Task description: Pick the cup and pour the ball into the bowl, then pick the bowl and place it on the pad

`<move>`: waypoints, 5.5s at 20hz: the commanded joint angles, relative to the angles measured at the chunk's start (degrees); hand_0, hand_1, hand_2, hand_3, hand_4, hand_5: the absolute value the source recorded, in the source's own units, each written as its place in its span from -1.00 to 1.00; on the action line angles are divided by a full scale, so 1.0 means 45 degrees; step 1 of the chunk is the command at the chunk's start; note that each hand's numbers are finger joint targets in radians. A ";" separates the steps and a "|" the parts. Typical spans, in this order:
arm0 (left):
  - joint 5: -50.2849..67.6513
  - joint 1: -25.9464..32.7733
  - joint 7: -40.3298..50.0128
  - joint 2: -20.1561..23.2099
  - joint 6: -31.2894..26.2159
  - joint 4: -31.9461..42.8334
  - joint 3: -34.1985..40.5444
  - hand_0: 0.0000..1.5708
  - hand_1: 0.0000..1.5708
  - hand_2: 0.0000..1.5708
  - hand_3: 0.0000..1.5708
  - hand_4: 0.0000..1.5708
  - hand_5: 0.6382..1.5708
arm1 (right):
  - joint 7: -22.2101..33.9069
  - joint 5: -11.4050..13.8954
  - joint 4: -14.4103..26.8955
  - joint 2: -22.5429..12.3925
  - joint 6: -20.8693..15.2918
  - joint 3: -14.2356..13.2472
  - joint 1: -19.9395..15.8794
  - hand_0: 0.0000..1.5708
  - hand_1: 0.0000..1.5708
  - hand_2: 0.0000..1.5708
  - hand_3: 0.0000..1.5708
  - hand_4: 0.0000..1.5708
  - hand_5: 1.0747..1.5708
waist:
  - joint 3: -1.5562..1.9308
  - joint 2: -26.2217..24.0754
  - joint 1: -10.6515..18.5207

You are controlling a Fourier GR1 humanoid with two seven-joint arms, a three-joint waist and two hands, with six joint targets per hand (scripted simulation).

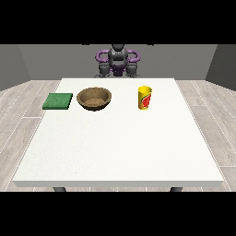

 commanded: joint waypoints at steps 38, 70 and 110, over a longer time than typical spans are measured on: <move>-0.1884 -0.4868 -1.2592 0.2464 -0.1407 1.3112 0.3657 -1.00 -1.00 -1.00 -1.00 -1.00 0.69 | -0.2098 -0.2910 -0.2818 -0.2253 0.4907 -0.4873 -0.1149 -1.00 -1.00 -1.00 -1.00 -1.00 0.98 | 0.0011 0.7523 -0.2929; -0.6677 -0.8052 -1.2895 0.2616 0.5773 1.6209 0.1367 0.75 0.75 1.00 1.00 0.41 0.88 | -0.1846 -0.5735 -0.2052 -0.3946 0.7098 -0.8490 -0.0989 -1.00 -1.00 -1.00 -1.00 -0.70 0.95 | 0.0032 0.6835 -0.3541; -2.3084 -1.2639 0.1889 -0.0342 0.5432 1.9749 -1.0404 0.91 0.91 1.00 1.00 0.33 0.88 | -0.3187 -0.4146 0.3009 -0.3095 0.7165 -0.7549 -0.2181 -1.00 -1.00 -1.00 -1.00 -0.51 0.98 | 0.0022 0.4210 -0.3096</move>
